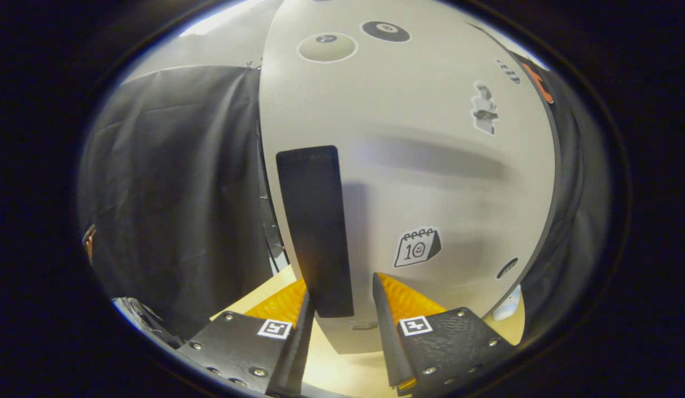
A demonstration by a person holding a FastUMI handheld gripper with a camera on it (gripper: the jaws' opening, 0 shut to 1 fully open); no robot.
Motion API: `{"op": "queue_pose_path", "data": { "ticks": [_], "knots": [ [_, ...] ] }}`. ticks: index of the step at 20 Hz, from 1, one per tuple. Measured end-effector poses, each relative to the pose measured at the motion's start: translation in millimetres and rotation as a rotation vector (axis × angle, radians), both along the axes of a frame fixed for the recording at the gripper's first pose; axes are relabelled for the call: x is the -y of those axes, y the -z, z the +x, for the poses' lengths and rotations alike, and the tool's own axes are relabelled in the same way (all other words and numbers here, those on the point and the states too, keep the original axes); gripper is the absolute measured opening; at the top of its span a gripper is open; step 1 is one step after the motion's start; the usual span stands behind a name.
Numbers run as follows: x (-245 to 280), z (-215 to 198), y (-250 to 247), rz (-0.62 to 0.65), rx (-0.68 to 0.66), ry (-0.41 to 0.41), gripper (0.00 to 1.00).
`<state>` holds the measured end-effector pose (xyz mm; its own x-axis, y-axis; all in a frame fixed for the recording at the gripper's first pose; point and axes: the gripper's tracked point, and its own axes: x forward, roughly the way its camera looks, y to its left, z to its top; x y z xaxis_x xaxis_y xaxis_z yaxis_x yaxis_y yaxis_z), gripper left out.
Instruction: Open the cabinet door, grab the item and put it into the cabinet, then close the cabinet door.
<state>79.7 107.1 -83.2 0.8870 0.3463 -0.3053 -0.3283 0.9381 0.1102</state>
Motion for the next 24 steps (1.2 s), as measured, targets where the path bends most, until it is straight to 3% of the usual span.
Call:
{"op": "queue_pose_path", "data": {
  "ticks": [24],
  "knots": [
    [0.4,-3.4,3.2,-0.085,0.075,0.037,0.56]
  ]
}}
